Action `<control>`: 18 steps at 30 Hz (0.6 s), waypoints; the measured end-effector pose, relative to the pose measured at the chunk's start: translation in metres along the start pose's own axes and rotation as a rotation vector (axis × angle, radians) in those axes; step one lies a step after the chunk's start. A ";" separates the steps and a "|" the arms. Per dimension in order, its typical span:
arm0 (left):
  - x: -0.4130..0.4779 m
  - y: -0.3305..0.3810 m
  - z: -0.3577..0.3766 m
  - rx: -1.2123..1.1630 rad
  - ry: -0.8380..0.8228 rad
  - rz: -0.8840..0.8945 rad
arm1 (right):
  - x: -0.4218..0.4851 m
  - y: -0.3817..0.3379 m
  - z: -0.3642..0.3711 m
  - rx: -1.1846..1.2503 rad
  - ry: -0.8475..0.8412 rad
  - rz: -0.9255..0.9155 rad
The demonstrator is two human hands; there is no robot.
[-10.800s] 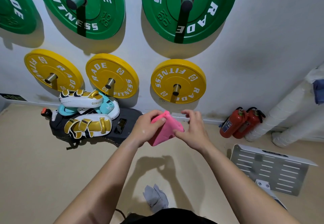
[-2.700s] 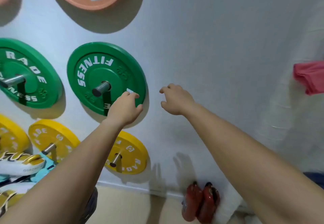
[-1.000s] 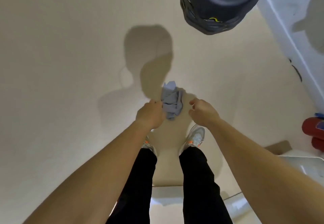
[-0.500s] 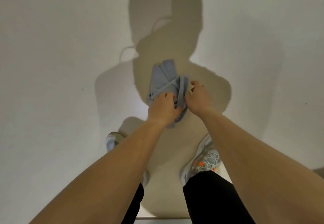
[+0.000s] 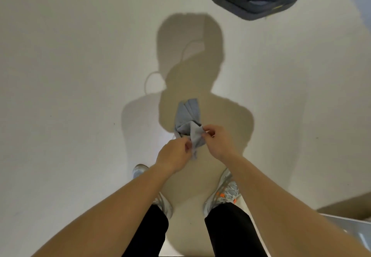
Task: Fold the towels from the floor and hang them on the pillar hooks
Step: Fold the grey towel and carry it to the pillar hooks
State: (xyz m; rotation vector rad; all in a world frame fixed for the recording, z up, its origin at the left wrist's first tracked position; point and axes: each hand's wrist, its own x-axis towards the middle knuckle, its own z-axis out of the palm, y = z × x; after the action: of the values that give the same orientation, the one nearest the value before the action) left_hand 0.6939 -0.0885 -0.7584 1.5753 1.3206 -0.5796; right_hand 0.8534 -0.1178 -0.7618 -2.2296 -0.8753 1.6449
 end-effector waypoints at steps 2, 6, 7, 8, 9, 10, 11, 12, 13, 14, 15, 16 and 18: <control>-0.043 0.023 -0.037 -0.012 -0.036 -0.006 | -0.043 -0.043 -0.023 -0.028 -0.041 -0.033; -0.125 0.079 -0.114 -0.010 0.099 0.061 | -0.132 -0.125 -0.079 -0.210 -0.069 -0.134; -0.147 0.094 -0.134 0.018 0.126 0.119 | -0.156 -0.144 -0.095 -0.246 -0.064 -0.169; -0.169 0.110 -0.153 0.055 0.134 0.178 | -0.182 -0.161 -0.110 -0.271 -0.055 -0.197; -0.189 0.127 -0.171 0.084 0.136 0.232 | -0.206 -0.177 -0.125 -0.286 -0.039 -0.219; -0.212 0.144 -0.187 0.096 0.134 0.269 | -0.233 -0.193 -0.141 -0.297 -0.016 -0.237; -0.236 0.162 -0.203 0.096 0.146 0.303 | -0.259 -0.208 -0.157 -0.313 0.013 -0.260; -0.259 0.179 -0.217 0.090 0.174 0.336 | -0.284 -0.223 -0.174 -0.343 0.045 -0.281; -0.284 0.195 -0.229 0.072 0.205 0.362 | -0.309 -0.237 -0.191 -0.377 0.078 -0.291; -0.308 0.210 -0.240 0.054 0.240 0.383 | -0.335 -0.251 -0.208 -0.395 0.116 -0.305; -0.331 0.222 -0.251 0.045 0.270 0.407 | -0.359 -0.263 -0.225 -0.390 0.149 -0.324; -0.352 0.235 -0.262 0.056 0.295 0.435 | -0.384 -0.275 -0.242 -0.376 0.172 -0.345; -0.394 0.257 -0.282 0.067 0.349 0.488 | -0.429 -0.294 -0.272 -0.346 0.235 -0.409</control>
State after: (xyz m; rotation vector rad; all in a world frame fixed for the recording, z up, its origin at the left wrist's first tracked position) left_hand 0.7541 -0.0126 -0.2185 2.0310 1.1047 -0.0453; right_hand 0.9299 -0.0940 -0.1805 -2.1910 -1.5178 1.0901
